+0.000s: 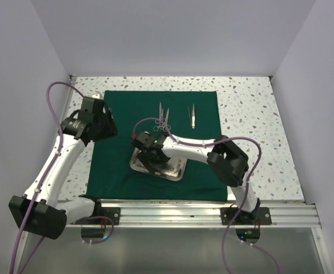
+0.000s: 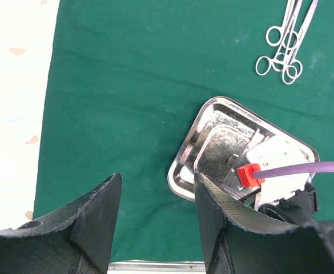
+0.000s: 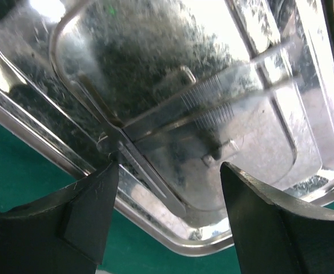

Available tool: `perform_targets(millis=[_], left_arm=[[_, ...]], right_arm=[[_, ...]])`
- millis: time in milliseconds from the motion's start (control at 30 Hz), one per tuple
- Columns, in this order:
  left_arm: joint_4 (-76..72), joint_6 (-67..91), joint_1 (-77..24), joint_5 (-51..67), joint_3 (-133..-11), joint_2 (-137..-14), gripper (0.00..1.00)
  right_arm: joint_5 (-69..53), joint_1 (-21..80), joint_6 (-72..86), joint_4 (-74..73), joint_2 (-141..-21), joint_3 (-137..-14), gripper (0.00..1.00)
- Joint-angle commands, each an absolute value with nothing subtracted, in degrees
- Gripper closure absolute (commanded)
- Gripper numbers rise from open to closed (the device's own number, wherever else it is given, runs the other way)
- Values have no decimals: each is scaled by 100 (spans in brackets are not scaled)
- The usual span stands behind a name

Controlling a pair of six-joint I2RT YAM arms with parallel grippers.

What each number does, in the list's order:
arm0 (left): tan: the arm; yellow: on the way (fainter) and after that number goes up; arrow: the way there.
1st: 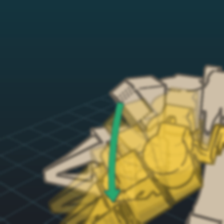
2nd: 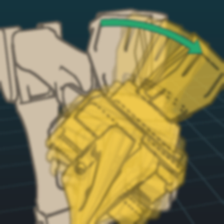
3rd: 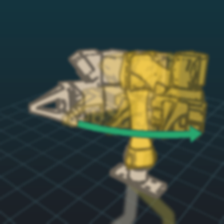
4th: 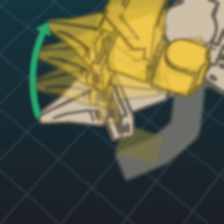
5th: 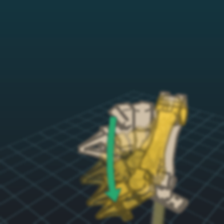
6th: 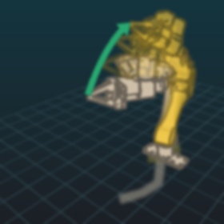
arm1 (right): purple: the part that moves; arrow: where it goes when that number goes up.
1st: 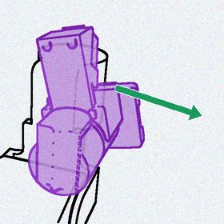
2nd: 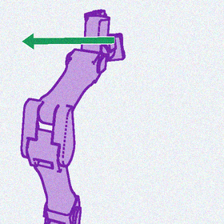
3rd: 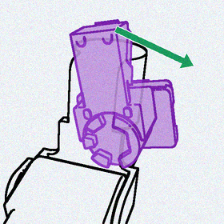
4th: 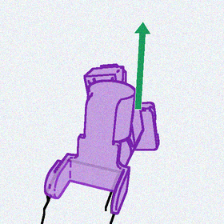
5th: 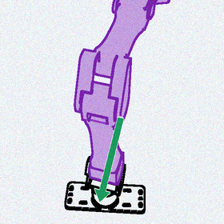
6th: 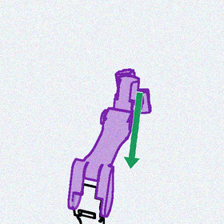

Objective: Open and lay out the surgical kit
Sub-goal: Pick up the medical item from the container.

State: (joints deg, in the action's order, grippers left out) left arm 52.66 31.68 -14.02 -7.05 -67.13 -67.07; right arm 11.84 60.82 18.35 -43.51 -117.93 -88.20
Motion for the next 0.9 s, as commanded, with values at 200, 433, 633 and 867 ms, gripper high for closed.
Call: perform_targets(millis=[200,433,633,867], left_arm=[[5634,2839,-1187,-580,-7022,-6495,43],[5792,2690,-1143,-650,-7268,-6618,43],[5862,2637,-1125,-659,-7409,-6750,43],[5783,2680,-1125,-642,-7348,-6768,43]], right_arm=[[1477,6170,1907,-3789,-11944,-8799,48],[1284,6170,2136,-3384,-12058,-8324,69],[1055,6179,2259,-3129,-12199,-8147,98],[1055,6179,2241,-3532,-11866,-8559,100]])
